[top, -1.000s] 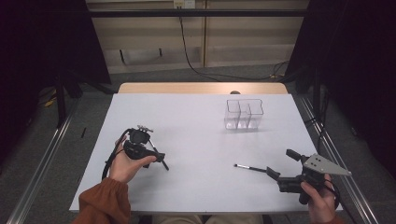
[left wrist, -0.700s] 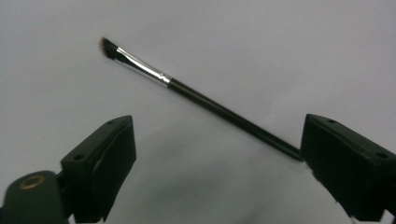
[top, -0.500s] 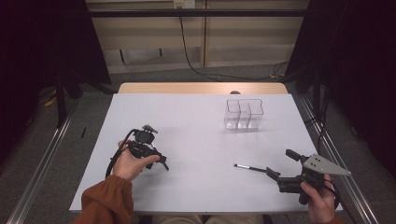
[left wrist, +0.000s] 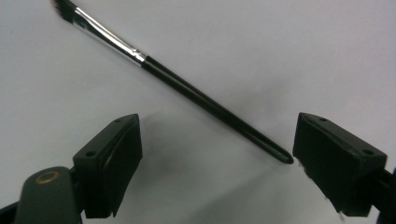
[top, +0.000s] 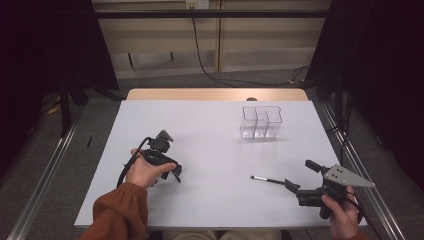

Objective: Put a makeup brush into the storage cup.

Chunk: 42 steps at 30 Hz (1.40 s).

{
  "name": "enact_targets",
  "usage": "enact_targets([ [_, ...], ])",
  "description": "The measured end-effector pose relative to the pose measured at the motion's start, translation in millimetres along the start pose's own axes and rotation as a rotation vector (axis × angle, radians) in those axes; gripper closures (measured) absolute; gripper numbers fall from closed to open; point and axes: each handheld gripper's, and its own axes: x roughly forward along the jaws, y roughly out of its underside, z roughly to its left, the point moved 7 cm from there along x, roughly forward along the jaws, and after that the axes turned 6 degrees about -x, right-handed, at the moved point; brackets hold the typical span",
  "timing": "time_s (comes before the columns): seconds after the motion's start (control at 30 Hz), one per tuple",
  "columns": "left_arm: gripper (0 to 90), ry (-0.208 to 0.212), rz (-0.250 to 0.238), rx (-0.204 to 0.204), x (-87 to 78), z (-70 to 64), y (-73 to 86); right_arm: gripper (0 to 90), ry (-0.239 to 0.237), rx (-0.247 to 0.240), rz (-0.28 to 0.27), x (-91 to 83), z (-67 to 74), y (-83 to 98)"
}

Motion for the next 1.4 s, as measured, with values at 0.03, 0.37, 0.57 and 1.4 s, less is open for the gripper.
enact_targets([
  [0.03,18.2,-0.002,0.006,0.003,0.9,-1.3,-1.1,0.0,0.000,0.001,0.000,0.0,-0.1,0.0],
  [0.37,27.0,-0.083,0.062,-0.018,8.8,-0.8,-2.7,0.0,-0.004,0.000,0.000,-0.1,0.3,0.0],
  [0.57,31.3,-0.156,0.085,-0.021,11.6,-3.7,-3.8,0.0,-0.002,0.005,0.000,0.1,-0.2,0.1],
  [1.4,59.5,-0.152,0.158,0.006,8.4,4.9,-7.6,0.0,0.001,0.001,0.002,-1.2,0.0,1.2],
])
